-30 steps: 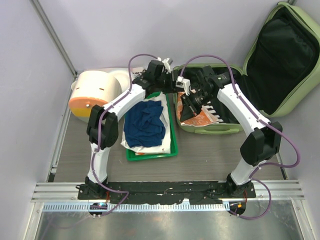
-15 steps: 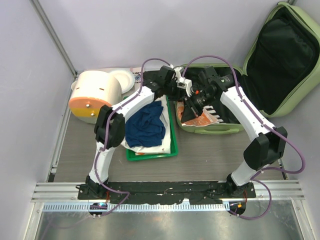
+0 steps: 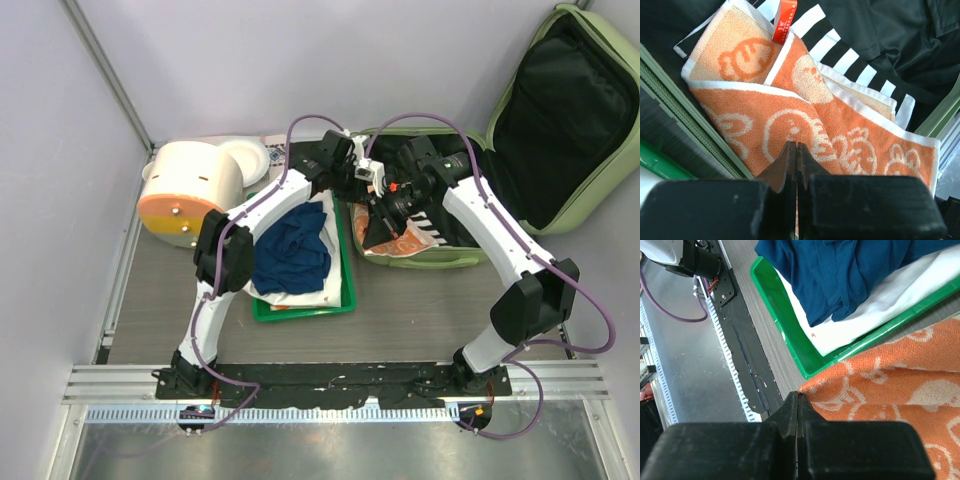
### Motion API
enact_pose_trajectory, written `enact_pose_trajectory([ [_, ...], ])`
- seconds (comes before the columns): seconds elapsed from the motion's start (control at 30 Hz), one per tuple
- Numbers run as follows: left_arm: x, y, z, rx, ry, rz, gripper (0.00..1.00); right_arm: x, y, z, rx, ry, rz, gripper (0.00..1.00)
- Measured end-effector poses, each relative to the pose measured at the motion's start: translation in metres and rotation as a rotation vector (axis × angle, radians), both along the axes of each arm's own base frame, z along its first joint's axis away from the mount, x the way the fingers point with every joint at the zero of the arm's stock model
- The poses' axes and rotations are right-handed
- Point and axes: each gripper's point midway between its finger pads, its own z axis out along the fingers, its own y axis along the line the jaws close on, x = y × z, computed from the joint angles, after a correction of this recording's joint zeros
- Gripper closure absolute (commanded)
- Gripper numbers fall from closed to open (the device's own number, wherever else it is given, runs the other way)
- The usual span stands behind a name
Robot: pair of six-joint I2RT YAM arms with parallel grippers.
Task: Open, take out, and arrange the luggage
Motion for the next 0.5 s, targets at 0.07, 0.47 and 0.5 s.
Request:
enact_pose_trajectory([
  [0.07, 0.002, 0.002, 0.001, -0.005, 0.005, 0.009, 1.0, 0.0, 0.0, 0.0, 0.001, -0.003, 0.002, 0.99],
  [0.47, 0.004, 0.017, 0.057, -0.08, -0.072, 0.036, 0.52, -0.019, 0.019, 0.016, 0.057, -0.053, 0.08, 0.99],
  [0.5, 0.003, 0.019, 0.061, -0.085, -0.077, 0.033, 0.47, -0.02, 0.021, 0.014, 0.059, -0.056, 0.087, 0.99],
])
